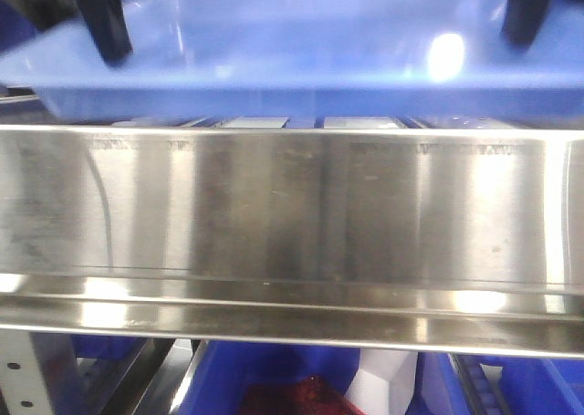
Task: Grab blue tray and place on right shelf
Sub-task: 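Lower the tray onto the roller shelf with both grippers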
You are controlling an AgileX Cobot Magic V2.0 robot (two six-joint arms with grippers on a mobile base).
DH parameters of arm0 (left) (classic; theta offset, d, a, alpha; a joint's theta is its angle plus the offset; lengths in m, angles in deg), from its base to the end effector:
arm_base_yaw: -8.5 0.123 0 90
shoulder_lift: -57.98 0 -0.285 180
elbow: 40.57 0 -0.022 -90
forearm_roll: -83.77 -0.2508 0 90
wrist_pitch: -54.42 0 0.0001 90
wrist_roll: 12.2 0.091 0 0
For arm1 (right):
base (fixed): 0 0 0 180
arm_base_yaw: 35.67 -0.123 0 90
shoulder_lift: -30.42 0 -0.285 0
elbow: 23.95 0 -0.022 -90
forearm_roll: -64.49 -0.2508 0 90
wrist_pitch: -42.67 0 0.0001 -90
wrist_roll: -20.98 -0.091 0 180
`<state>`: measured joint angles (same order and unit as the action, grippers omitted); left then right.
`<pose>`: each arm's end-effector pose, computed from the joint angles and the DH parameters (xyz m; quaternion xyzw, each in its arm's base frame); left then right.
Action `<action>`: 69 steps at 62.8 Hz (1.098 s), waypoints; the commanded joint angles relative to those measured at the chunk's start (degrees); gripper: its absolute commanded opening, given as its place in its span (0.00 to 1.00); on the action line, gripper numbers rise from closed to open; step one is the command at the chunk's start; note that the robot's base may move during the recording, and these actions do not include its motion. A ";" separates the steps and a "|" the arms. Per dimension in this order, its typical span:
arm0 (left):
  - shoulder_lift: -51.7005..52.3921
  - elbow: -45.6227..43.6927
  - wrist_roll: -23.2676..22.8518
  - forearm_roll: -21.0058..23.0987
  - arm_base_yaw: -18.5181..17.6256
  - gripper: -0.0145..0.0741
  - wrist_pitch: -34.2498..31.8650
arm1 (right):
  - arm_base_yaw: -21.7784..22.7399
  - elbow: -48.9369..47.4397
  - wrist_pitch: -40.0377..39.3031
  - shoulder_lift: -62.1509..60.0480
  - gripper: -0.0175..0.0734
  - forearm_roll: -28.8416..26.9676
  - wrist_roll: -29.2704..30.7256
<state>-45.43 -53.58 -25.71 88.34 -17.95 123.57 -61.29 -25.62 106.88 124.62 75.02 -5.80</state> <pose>0.3092 -0.1614 0.3354 0.1035 0.9779 -0.0974 0.1533 0.2845 0.1198 0.3359 -0.0126 0.9755 0.0088 0.2194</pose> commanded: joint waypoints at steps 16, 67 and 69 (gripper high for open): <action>1.07 -2.09 4.19 2.07 -0.54 0.37 -3.67 | -0.41 -2.75 -3.34 0.24 0.56 0.29 1.83; 13.38 0.61 4.19 -1.80 -4.59 0.57 -7.44 | -1.54 -0.37 -1.22 -14.50 0.72 3.58 2.47; 15.16 1.60 4.19 -1.80 -4.94 0.53 -8.75 | -1.77 0.62 -1.39 -16.24 0.66 3.58 2.76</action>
<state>-36.70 -52.15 -21.50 86.68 -21.68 119.48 -62.58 -25.20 106.90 114.73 76.91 -4.17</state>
